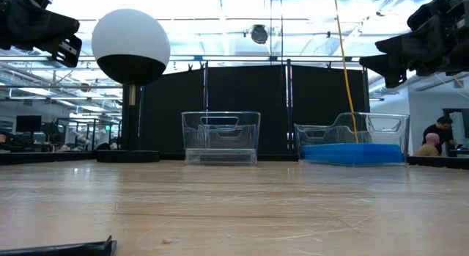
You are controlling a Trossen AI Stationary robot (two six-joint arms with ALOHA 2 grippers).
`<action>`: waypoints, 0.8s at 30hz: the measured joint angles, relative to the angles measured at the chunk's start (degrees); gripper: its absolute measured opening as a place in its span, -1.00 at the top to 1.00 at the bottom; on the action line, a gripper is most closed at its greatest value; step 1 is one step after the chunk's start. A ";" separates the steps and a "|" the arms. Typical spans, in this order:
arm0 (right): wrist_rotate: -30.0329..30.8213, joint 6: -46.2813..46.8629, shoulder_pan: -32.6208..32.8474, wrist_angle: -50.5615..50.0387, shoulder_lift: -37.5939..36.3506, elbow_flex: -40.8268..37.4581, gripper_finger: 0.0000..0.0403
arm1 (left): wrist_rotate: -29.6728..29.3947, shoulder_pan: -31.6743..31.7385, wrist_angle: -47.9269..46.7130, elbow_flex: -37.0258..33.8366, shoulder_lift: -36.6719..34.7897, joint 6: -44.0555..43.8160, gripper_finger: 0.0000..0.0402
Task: Pick & place jewel cases by type
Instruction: Return to Home Position
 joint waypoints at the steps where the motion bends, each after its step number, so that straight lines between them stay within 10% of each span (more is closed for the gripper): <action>1: 0.00 0.00 0.00 0.00 0.00 0.00 -0.15 | 0.00 0.00 0.00 0.00 0.00 0.00 0.96; 24: 0.01 0.00 0.00 0.00 0.00 0.00 -0.15 | 0.00 0.00 0.00 0.00 0.01 0.00 0.96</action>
